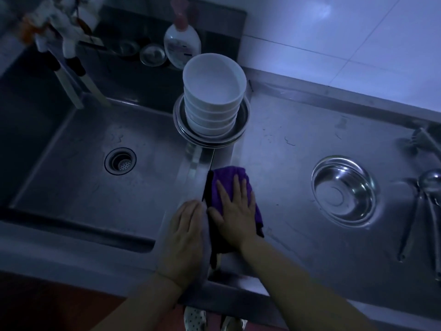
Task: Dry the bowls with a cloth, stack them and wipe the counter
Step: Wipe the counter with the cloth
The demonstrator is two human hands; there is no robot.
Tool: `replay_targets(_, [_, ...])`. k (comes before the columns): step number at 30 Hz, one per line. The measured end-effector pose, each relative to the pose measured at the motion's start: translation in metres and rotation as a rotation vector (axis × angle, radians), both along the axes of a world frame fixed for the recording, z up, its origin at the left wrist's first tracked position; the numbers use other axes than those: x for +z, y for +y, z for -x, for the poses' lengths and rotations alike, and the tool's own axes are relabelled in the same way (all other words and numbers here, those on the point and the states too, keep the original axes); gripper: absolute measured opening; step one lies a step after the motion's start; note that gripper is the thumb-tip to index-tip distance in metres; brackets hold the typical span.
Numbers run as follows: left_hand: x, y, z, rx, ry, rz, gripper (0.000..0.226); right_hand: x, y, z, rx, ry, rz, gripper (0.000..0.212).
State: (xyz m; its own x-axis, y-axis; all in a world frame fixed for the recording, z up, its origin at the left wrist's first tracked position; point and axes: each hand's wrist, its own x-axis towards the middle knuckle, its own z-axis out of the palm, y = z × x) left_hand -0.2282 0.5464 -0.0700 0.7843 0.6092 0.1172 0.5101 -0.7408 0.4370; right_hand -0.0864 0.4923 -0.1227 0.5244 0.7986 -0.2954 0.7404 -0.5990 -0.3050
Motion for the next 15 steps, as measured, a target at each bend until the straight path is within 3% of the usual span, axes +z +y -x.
replay_targets(7, [-0.022,0.002,0.003,0.011,-0.064,0.037,0.049,0.001,0.05,-0.064,-0.058,-0.04,-0.036,0.072])
replay_targets(15, [-0.013,0.001,0.002,0.018,0.02,0.048,0.041,0.003,0.039,-0.053,-0.034,-0.03,-0.037,0.074])
